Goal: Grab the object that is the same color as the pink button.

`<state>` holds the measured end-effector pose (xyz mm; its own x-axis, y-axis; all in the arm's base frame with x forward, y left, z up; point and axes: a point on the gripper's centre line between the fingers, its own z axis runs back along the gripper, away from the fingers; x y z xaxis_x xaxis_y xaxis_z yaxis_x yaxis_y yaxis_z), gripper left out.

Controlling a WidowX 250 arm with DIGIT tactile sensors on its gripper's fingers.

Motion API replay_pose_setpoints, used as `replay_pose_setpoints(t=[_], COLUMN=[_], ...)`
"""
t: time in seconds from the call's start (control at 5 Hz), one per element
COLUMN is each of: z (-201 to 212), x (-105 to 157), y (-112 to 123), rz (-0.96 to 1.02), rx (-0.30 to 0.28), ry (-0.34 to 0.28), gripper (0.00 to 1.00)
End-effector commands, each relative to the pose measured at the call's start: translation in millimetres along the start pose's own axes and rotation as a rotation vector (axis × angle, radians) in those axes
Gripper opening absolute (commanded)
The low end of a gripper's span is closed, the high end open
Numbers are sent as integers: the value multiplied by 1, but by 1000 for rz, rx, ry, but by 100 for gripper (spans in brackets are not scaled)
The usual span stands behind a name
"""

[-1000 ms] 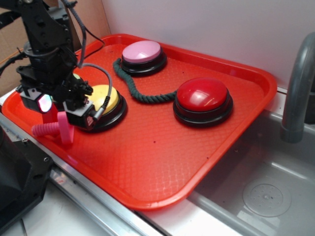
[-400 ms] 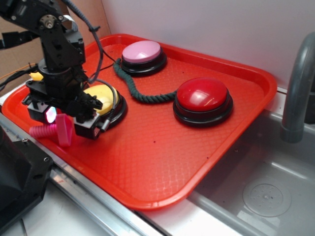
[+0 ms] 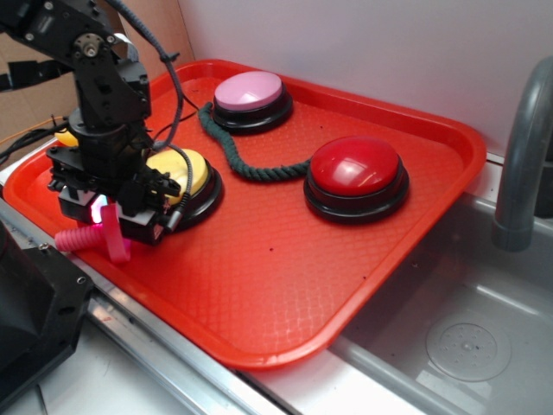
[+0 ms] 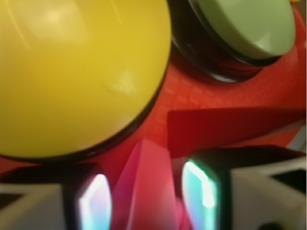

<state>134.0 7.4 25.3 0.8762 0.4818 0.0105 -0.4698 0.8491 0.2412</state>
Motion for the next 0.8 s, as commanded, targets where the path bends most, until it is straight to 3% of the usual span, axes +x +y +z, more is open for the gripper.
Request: replay_pose_setpoints(t=[0.0,0.4,0.6], z=[8,34,69], x=[8,22,39], y=[1,2,-5], rz=[-3,-21,-107], rx=[-20,-54,-109], ry=[-31,-71,-89], gripper=[0,0,0])
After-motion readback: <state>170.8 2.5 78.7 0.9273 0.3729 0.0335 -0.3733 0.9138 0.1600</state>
